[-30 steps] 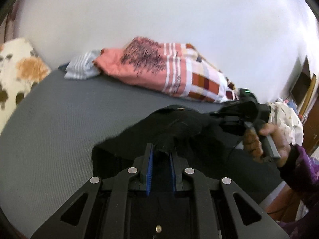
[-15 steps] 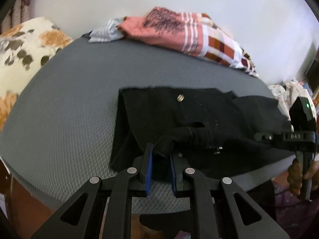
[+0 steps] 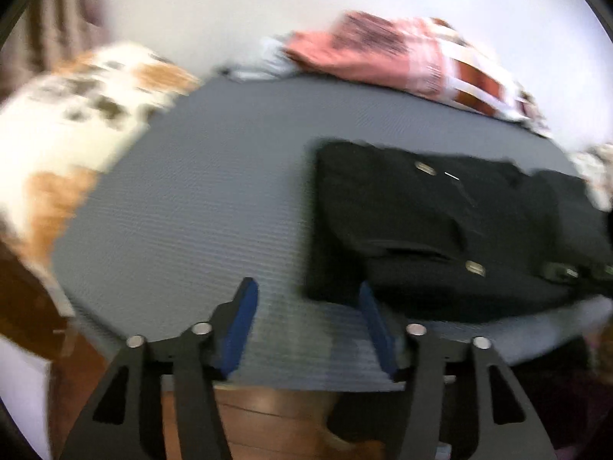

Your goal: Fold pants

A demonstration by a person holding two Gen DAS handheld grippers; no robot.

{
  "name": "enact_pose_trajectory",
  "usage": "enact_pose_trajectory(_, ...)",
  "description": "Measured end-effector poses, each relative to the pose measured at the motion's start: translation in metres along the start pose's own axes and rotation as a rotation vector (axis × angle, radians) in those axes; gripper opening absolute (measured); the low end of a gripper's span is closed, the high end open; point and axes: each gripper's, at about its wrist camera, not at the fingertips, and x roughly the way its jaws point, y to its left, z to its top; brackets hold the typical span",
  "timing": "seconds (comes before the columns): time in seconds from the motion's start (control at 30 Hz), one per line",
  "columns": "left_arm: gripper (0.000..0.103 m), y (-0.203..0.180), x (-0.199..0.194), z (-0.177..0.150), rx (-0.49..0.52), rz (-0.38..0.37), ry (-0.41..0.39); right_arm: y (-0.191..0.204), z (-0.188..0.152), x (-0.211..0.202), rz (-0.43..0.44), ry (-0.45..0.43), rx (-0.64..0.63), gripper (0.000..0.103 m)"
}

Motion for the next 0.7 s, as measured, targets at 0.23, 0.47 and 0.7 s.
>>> enact_pose_trajectory(0.23,0.064,0.001,-0.060,0.020,-0.028,-0.008,-0.164,-0.010,-0.002,0.002,0.124,-0.010,0.074,0.023)
enact_pose_trajectory(0.47,0.071,-0.104,-0.033,0.014,0.149,-0.260,-0.075,-0.012,0.000,-0.009,0.184,-0.029,0.099,0.032)
enact_pose_trajectory(0.7,0.069,-0.130,0.029,-0.010,0.159,-0.276,0.080,-0.054,0.010,-0.053,0.198,-0.174,0.167,0.034)
